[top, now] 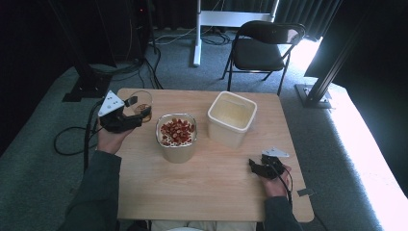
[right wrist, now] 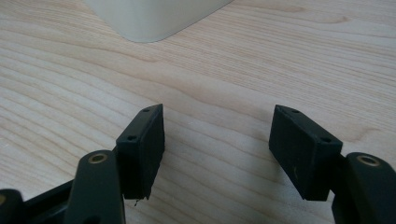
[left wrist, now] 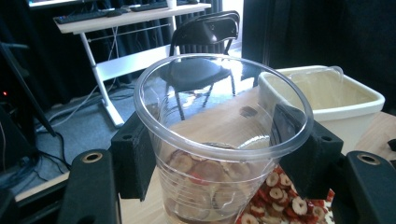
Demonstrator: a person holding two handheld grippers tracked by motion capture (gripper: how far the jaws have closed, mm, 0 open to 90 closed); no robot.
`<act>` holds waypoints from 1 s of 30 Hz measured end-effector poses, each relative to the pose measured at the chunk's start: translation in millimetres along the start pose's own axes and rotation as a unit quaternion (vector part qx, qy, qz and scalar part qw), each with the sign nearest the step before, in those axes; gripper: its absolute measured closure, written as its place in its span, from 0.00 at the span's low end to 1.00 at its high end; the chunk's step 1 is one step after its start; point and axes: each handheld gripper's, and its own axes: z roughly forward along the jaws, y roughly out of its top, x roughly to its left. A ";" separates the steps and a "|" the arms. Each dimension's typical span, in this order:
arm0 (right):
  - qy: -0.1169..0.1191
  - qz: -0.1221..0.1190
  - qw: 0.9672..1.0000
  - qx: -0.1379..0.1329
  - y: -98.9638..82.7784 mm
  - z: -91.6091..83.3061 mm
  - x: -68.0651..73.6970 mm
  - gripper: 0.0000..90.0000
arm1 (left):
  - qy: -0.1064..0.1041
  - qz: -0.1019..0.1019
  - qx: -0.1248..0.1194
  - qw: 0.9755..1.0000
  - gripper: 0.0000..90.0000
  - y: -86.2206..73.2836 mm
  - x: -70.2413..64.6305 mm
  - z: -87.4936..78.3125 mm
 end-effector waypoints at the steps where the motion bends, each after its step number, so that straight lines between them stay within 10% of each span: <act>1: 0.000 0.000 1.000 0.000 0.0 0.0 0.0 0.39 | -0.001 0.003 0.000 1.000 0.39 1.7 -0.5 1.2; 19: 0.000 0.000 1.000 0.000 0.1 0.1 0.0 0.39 | -0.001 0.056 0.022 0.998 0.39 20.1 -12.3 20.7; 30: 0.000 0.000 1.000 0.000 0.1 0.1 0.1 0.39 | 0.024 0.124 0.071 0.989 0.40 20.9 -24.5 35.5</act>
